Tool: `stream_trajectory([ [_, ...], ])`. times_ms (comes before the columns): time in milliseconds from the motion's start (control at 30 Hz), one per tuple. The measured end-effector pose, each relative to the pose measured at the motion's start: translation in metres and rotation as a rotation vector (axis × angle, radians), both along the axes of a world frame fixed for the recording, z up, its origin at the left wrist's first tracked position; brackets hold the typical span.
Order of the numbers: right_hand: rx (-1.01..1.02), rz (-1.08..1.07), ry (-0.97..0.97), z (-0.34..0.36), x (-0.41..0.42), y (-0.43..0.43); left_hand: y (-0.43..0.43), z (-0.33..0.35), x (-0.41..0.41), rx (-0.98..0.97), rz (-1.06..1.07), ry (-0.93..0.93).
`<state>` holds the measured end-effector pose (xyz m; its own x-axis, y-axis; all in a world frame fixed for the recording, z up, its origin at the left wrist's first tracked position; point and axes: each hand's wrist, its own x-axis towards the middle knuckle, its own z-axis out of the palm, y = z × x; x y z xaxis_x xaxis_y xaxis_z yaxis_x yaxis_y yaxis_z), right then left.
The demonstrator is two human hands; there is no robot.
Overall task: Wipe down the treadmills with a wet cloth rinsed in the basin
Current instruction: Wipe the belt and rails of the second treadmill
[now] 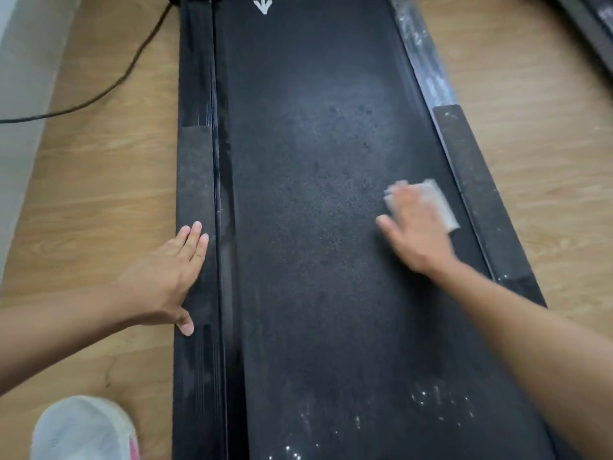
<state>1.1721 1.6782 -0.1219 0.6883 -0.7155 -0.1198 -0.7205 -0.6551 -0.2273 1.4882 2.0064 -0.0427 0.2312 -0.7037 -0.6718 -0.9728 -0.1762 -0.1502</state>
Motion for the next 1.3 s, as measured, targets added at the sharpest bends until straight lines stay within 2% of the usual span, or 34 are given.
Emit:
stream_trajectory([
  [100,0.125,-0.266,-0.006,0.003,-0.027,-0.027,0.000,-0.002,0.001,-0.006,-0.002,-0.021],
  [200,0.106,-0.504,-0.023,0.003,0.020,0.007,0.000,-0.003,0.000,0.000,-0.013,-0.032],
  [233,0.087,-0.522,-0.030,0.003,0.041,0.027,-0.001,-0.004,-0.003,0.003,-0.011,-0.033],
  [267,0.067,-0.470,-0.042,0.003,0.065,0.050,-0.004,-0.005,-0.003,-0.002,-0.011,-0.041],
  [367,0.066,-0.130,-0.115,0.003,0.135,0.142,-0.006,-0.007,-0.007,-0.015,0.013,-0.050],
  [467,0.101,0.193,-0.109,0.002,0.166,0.240,-0.003,-0.002,-0.007,-0.018,0.042,-0.033],
  [533,0.097,0.317,-0.098,0.002,0.155,0.254,-0.004,0.004,-0.008,-0.010,0.041,-0.032],
  [633,0.074,0.460,-0.096,0.002,0.119,0.209,-0.006,0.007,-0.012,0.013,0.023,-0.054],
  [700,0.074,0.359,-0.093,0.003,0.085,0.159,-0.007,0.008,-0.013,0.021,0.029,-0.064],
  [800,0.044,-0.019,0.036,0.004,0.008,0.066,-0.006,0.006,-0.012,0.023,0.038,-0.048],
  [867,0.082,-0.195,0.090,0.010,-0.042,0.023,-0.004,0.005,-0.010,0.013,0.054,-0.017],
  [933,0.106,-0.282,0.087,0.012,-0.056,0.015,-0.002,0.003,-0.008,-0.005,0.068,-0.001],
  [1033,0.113,-0.442,0.014,0.011,-0.012,0.068,-0.002,0.005,-0.009,-0.009,0.074,0.014],
  [1100,0.084,-0.351,-0.027,0.008,0.034,0.125,-0.003,0.006,-0.011,-0.013,0.078,0.011],
  [1200,0.111,-0.018,-0.106,0.005,0.102,0.227,-0.002,0.007,-0.009,-0.023,0.086,0.028],
  [1300,0.168,0.277,-0.092,0.006,0.122,0.297,-0.001,0.010,-0.010,-0.014,0.074,0.008],
])
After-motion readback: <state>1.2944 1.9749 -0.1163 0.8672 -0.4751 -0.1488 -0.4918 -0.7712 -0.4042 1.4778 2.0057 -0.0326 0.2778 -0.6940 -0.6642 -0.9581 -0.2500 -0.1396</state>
